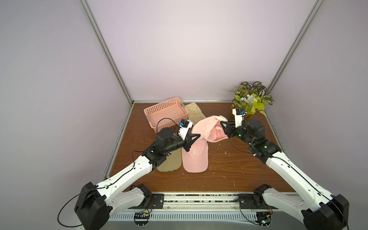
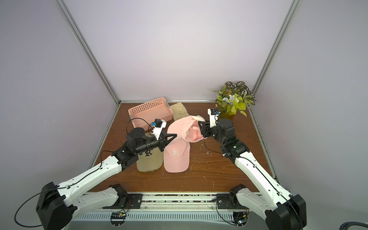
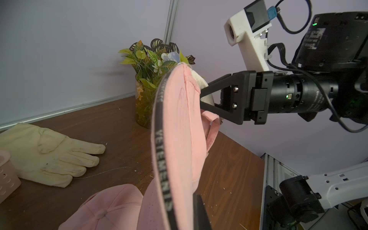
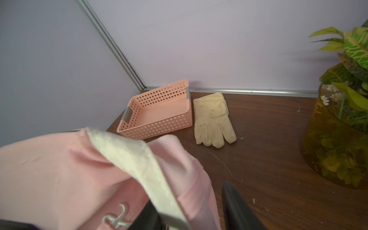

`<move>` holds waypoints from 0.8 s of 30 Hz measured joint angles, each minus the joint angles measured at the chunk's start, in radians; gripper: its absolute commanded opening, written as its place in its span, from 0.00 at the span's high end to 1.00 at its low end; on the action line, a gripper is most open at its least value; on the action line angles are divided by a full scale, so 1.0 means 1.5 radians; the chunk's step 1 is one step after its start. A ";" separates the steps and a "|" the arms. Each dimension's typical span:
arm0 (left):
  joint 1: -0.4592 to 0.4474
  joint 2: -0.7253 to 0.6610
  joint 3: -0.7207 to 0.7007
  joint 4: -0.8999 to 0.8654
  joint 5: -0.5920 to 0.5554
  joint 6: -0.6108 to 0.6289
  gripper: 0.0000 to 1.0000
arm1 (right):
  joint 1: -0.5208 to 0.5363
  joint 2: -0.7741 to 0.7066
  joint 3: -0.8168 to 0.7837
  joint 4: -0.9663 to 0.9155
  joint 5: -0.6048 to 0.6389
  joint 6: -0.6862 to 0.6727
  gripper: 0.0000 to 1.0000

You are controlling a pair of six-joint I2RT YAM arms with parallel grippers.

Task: Turn the baseball cap inside out
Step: Turn over the baseball cap.

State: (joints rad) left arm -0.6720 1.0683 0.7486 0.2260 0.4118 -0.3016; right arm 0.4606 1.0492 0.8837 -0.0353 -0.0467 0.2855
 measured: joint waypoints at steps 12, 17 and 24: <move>-0.001 0.019 0.039 -0.060 0.021 -0.041 1.00 | 0.011 -0.008 -0.020 -0.015 0.224 -0.064 0.30; 0.000 0.042 0.050 -0.060 0.017 -0.073 1.00 | 0.009 -0.025 -0.025 -0.031 0.204 -0.100 0.20; 0.000 0.099 0.088 -0.035 0.039 -0.116 1.00 | 0.000 -0.070 -0.027 -0.049 0.170 -0.117 0.17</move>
State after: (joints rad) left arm -0.6724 1.2175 0.8803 0.1738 0.4698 -0.4755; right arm 0.4610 0.9436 0.8425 -0.1093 0.2077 0.1093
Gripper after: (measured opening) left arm 0.069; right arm 0.830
